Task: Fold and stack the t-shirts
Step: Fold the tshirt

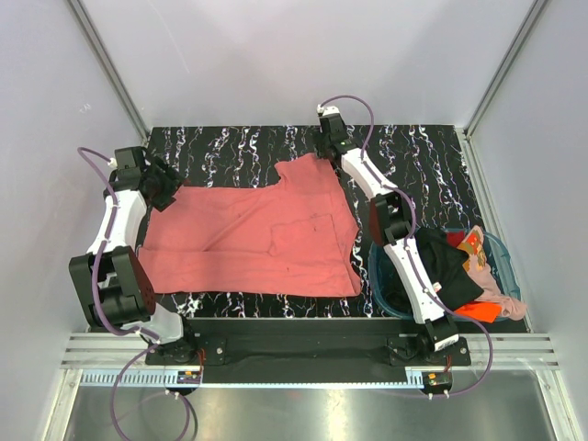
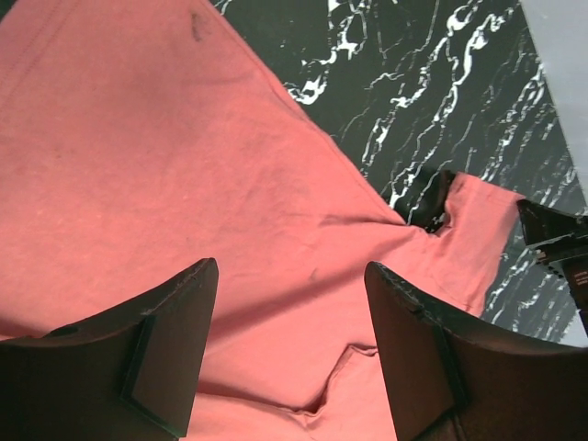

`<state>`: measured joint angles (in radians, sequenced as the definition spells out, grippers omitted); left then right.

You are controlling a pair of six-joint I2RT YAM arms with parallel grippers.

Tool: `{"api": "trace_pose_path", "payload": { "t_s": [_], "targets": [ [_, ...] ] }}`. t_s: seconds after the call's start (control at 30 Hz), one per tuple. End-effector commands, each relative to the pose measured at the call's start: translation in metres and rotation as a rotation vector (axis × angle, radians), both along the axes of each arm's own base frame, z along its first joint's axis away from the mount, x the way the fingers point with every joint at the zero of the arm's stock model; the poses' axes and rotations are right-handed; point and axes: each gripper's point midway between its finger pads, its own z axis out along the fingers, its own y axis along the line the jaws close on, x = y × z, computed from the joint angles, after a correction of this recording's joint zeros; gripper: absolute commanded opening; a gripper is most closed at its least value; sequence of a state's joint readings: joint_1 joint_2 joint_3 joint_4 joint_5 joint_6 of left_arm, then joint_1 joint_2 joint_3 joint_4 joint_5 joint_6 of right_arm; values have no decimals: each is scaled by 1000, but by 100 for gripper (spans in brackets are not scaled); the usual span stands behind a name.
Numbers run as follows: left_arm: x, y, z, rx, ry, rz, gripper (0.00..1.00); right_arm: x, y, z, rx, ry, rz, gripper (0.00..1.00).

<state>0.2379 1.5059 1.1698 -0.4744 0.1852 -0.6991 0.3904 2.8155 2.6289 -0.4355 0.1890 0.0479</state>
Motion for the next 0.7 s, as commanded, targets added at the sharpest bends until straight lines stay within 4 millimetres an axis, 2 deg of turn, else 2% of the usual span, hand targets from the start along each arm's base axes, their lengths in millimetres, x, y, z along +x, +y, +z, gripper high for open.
{"api": "trace_pose_path", "payload": {
  "t_s": [0.0,0.2,0.5,0.6,0.63,0.67],
  "targets": [
    [12,-9,23,-43,-99,-20,70,-1,5,22,50,3,6,55],
    [12,-16,31,-79,-107,-40,70,-9,8,12,67,55,17,49],
    [15,-25,47,-127,-131,-68,70,-19,3,3,83,117,-38,52],
    [15,-26,51,-132,-136,-73,70,-24,4,-3,93,148,-42,43],
    [15,-27,50,-135,-134,-77,70,-26,4,-3,98,157,-47,38],
    [15,-27,50,-135,-131,-81,70,-27,4,-4,100,163,-45,26]
  ]
}}
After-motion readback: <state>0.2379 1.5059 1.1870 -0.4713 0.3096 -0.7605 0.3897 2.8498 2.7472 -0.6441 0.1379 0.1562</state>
